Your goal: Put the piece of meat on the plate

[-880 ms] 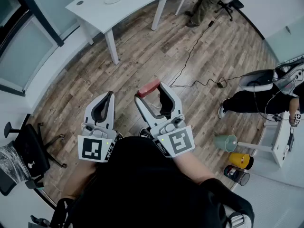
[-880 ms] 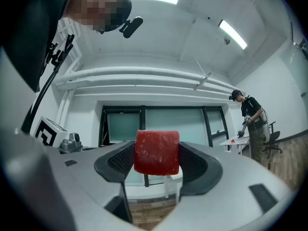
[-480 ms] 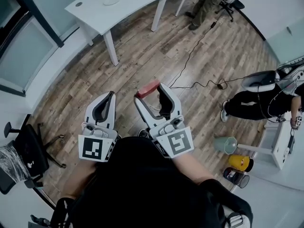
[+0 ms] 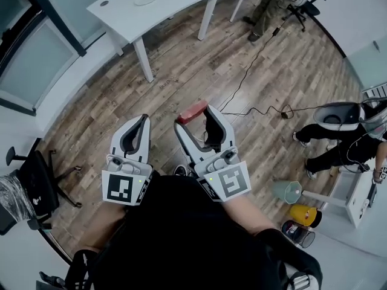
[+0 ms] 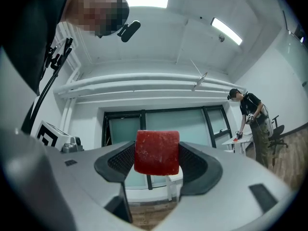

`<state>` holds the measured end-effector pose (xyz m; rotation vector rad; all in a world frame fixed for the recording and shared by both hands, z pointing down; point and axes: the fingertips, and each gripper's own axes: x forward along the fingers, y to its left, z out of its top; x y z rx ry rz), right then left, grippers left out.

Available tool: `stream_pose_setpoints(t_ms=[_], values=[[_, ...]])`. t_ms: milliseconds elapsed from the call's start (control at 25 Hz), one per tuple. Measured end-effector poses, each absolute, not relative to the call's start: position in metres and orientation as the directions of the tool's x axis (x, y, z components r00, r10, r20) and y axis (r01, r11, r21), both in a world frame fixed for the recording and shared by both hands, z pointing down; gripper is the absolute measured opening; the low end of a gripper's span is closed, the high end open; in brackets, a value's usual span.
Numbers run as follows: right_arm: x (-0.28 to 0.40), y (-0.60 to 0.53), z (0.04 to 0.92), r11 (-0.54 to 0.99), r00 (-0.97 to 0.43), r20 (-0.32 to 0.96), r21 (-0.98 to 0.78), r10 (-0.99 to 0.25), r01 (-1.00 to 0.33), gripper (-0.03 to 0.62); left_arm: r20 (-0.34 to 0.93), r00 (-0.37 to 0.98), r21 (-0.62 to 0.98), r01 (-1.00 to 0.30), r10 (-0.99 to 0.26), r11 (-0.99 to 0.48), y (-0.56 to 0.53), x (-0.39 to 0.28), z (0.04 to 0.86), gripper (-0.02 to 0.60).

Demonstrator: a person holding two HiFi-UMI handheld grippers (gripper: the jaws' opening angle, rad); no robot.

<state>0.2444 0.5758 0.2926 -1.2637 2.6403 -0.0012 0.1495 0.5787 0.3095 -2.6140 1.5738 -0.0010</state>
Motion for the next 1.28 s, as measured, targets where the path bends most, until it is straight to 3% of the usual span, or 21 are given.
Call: stream_pose_setpoints(t_ms=[680,1280], values=[[0.210,0.462,0.323,0.614,-0.610,-0.073,-0.086,-0.789,-0.785,0.285,0.024,0.478,-0.011,-0.878,-0.878,-0.479,0.461,0.114,0.346,-0.008],[0.131,0.319,0.293,0.571,-0.564,-0.109,-0.056,-0.819,-0.819,0.285,-0.003,0.496,-0.002,-0.868,-0.868,-0.496,0.317,0.024,0.322,-0.008]])
